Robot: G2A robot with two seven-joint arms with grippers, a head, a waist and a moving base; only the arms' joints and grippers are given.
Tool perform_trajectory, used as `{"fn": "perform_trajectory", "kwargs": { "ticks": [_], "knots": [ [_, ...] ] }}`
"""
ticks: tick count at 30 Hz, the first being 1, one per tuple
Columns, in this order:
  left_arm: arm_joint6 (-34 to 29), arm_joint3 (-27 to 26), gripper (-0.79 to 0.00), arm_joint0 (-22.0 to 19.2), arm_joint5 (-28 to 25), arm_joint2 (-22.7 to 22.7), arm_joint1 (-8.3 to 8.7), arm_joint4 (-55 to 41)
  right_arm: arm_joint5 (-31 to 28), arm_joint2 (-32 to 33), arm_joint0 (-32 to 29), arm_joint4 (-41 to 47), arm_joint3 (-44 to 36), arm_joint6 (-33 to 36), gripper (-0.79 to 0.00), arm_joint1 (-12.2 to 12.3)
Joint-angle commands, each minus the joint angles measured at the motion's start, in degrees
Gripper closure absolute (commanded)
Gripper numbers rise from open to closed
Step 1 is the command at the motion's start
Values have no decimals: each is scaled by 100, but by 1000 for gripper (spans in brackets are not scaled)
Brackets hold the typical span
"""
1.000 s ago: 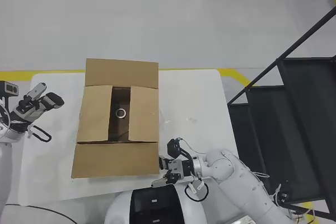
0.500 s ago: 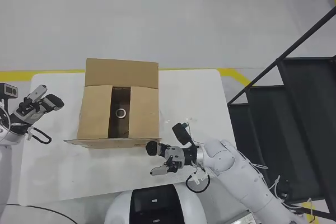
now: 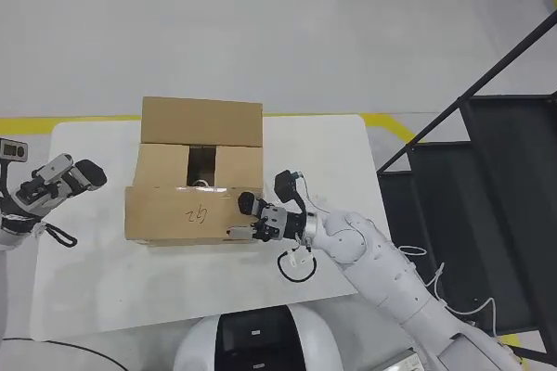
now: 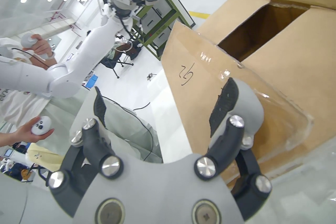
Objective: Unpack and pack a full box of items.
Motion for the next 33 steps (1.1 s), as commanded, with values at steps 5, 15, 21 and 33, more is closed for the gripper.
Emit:
{"fn": "perform_trajectory", "kwargs": {
  "ticks": [5, 15, 21, 33],
  "knots": [
    [-548, 88, -785, 23, 240, 116, 66, 774, 441, -225, 284, -341, 153, -271, -785, -116],
    [-196, 481, -785, -420, 214, 925, 13, 1576, 802, 55, 666, -534, 412, -981, -785, -188],
    [-311, 682, -785, -635, 306, 1129, 17, 1750, 1789, 326, 1037, -695, 942, -1494, -785, -256],
    [-237, 646, -785, -729, 340, 1110, 54, 1807, 2185, -102, 2204, 166, 2671, -1073, -785, -667]
  ]
}}
